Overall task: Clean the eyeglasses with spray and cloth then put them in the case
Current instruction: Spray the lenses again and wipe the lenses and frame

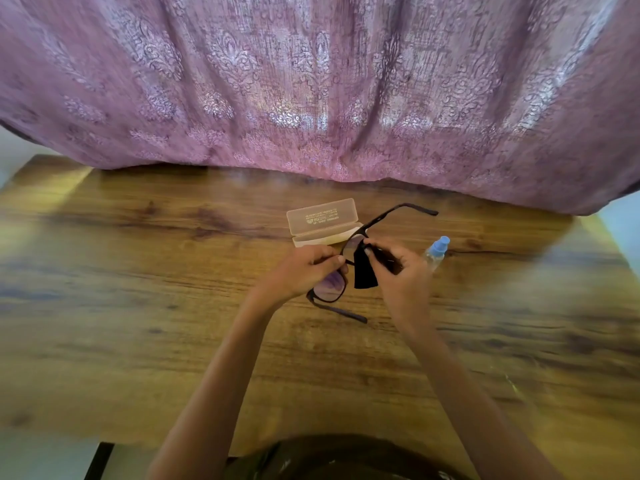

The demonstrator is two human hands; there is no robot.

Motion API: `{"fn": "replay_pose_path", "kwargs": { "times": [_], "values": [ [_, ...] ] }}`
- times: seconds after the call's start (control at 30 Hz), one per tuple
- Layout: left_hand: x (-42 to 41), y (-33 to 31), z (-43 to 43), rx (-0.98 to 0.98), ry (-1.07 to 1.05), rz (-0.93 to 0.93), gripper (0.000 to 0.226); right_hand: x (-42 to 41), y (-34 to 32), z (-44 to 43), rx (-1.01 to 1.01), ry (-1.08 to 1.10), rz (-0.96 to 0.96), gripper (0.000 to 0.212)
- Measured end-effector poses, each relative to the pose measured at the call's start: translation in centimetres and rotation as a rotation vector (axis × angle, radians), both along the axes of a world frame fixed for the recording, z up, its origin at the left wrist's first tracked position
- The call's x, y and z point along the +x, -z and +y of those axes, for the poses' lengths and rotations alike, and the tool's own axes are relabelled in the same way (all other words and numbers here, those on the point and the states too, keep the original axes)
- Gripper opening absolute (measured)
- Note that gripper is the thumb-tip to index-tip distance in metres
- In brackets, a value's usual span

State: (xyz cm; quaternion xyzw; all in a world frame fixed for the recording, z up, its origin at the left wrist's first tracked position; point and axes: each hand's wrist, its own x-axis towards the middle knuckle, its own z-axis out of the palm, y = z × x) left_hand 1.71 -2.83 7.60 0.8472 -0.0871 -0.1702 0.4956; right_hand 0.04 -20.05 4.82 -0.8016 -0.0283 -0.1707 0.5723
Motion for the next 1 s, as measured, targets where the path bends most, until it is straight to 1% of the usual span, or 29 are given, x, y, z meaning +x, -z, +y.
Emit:
{"fn": "replay_pose_path", "kwargs": {
  "times": [0.07, 0.13, 0.23, 0.33, 0.43, 0.53, 0.63, 0.9, 1.0],
  "values": [
    [-0.09, -0.25, -0.15, -0.014, -0.011, -0.016, 0.025, -0.1, -0.15, 0.19, -0.162, 0.032, -0.114, 0.02],
    [-0.11, -0.31, -0.27, -0.006, -0.022, -0.03, 0.025, -0.32, -0.21, 0.34, -0.279, 0.071, -0.176, 0.029],
    [-0.15, -0.32, -0.35, 0.013, -0.033, -0.047, 0.026, -0.43, -0.38, 0.3, -0.355, 0.069, -0.184, 0.03],
    [-0.16, -0.3, -0.43, 0.012, -0.031, -0.094, 0.027, -0.19, -0.54, 0.09, -0.43, 0.0, -0.227, 0.029],
    [-0.12, -0.24, -0.37, -0.006, -0.036, -0.09, 0.026, -0.23, -0.45, -0.07, -0.501, -0.102, -0.258, 0.028],
    [-0.12, -0.15, -0.29, 0.011, -0.023, -0.093, 0.024, -0.45, -0.23, -0.14, -0.506, -0.17, -0.26, 0.027],
    [-0.17, 0.0, -0.2, 0.033, -0.014, -0.107, 0.023, -0.28, -0.2, -0.16, -0.505, -0.185, -0.242, 0.031],
    [-0.11, 0.41, -0.06, 0.035, -0.019, -0.113, 0.021, 0.0, -0.61, 0.38, -0.51, -0.058, -0.209, 0.031],
    [-0.13, 0.56, -0.05, 0.051, -0.025, -0.114, 0.02, -0.24, -0.61, 0.58, -0.49, -0.092, -0.196, 0.03]
  ]
}}
